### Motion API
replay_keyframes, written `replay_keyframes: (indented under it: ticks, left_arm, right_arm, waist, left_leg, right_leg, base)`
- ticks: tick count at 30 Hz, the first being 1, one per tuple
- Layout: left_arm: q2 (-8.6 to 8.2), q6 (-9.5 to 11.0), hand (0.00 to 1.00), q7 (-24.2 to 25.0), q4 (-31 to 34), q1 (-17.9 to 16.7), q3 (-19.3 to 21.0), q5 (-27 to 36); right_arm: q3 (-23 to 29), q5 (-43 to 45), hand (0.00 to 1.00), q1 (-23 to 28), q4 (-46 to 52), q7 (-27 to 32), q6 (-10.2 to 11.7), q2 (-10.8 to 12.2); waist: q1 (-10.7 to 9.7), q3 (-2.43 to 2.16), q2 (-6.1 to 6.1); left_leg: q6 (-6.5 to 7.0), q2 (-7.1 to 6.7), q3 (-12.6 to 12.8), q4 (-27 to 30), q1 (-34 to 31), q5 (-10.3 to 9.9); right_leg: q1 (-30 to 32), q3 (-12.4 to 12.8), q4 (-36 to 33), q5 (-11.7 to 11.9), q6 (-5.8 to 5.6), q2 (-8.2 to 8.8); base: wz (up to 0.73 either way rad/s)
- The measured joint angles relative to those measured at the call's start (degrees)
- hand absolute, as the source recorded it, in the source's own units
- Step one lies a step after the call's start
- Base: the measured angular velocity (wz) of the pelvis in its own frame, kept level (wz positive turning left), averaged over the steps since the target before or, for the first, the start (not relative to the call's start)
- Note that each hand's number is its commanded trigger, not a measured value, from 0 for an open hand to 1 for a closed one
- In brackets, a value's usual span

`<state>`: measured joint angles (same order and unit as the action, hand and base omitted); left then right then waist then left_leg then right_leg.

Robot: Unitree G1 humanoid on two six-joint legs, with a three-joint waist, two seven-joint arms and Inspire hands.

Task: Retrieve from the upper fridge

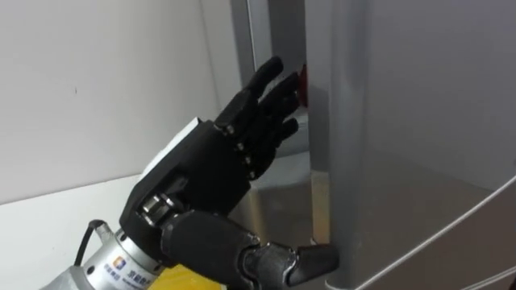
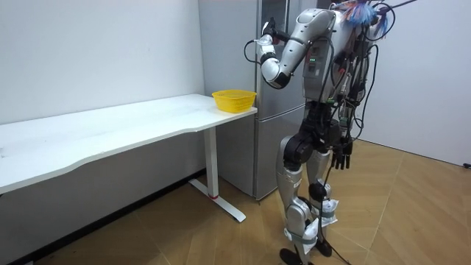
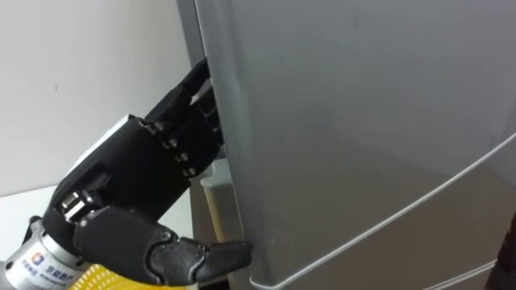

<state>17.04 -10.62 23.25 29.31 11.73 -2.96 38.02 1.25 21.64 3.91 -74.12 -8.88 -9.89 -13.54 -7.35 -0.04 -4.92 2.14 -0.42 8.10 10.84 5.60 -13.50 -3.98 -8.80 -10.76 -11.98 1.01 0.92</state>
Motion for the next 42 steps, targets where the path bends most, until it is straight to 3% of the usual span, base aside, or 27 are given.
replay_keyframes:
  ticks: [14,22,29,42]
  left_arm:
    - [0.18,0.0,0.00,1.2,0.8,0.0,-0.2,0.2]
    - [0.21,0.0,0.00,3.4,0.8,0.9,-4.5,0.3]
    - [0.54,0.0,0.00,3.3,0.8,2.7,-5.2,0.4]
    - [0.54,0.0,0.00,2.2,-0.1,4.2,-6.8,0.7]
  right_arm:
    - [0.0,-0.8,0.00,0.0,0.2,-0.1,-0.1,-0.1]
    - [0.0,-1.2,0.00,-0.1,0.0,-0.1,-0.1,-0.1]
    - [0.0,-1.5,0.00,-0.5,-0.8,0.1,0.0,-0.2]
    - [0.0,-3.8,0.00,-0.6,-1.6,0.7,0.5,-1.8]
  waist:
    - [-0.2,0.02,0.14]
    - [-0.4,0.09,0.31]
    - [-0.5,-0.02,-0.10]
    - [-3.6,0.23,0.01]
  left_leg:
    - [0.00,0.06,0.4,0.0,0.2,0.0]
    - [0.00,0.07,1.2,-0.1,0.1,0.0]
    - [0.00,0.05,1.4,-0.1,0.0,0.0]
    - [-0.03,0.44,4.5,-0.1,0.4,0.0]
  right_leg:
    - [0.0,0.4,0.0,0.1,0.03,-0.06]
    - [0.0,0.6,0.3,0.1,0.01,-0.07]
    - [0.2,1.0,0.4,0.1,0.00,-0.08]
    - [0.3,1.7,0.1,0.3,0.07,-0.21]
  base:
    - [0.00]
    - [-0.01]
    - [-0.02]
    - [-0.03]
